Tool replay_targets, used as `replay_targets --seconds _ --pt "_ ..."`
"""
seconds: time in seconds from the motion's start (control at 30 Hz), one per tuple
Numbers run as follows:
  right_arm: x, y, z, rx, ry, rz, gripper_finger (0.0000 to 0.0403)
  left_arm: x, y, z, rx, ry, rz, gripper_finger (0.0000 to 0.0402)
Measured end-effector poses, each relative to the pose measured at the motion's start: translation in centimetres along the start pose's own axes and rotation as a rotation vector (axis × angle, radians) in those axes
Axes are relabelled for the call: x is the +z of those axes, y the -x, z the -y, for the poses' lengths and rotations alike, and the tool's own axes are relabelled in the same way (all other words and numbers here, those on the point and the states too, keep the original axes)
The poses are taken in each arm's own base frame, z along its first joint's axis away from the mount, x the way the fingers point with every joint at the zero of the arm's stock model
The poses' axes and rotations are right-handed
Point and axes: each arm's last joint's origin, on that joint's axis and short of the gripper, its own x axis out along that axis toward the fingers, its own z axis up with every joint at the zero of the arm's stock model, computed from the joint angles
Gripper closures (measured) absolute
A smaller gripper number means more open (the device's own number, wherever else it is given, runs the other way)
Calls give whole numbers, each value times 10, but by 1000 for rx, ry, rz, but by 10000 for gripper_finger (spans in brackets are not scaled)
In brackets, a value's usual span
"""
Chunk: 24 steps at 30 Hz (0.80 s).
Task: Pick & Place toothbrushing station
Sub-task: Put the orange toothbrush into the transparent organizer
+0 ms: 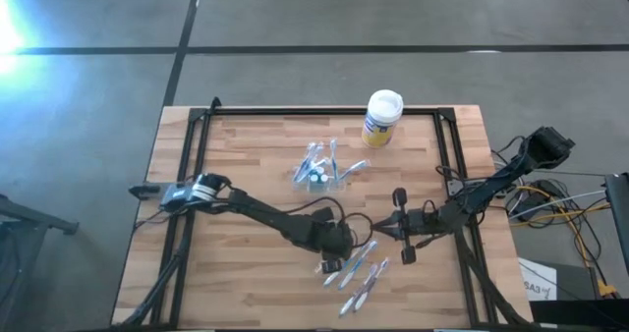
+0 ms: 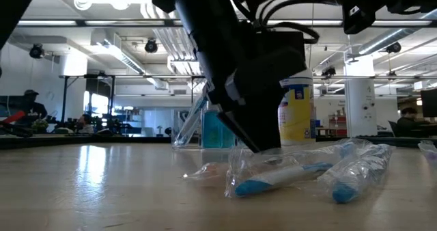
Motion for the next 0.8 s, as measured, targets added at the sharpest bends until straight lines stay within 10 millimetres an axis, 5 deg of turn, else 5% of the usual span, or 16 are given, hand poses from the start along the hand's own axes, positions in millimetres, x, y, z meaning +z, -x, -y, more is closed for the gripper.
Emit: replay_targets --seconds 0.3,0.6,0.8 --pt "-2 0 0 0 7 -17 394 -3 -5 -3 8 -45 -23 229" --pt "-2 0 0 0 12 -19 394 -4 3 -5 10 -100 -41 379" --pt "-2 0 0 1 9 -20 394 -4 10 -3 15 -110 -44 373"
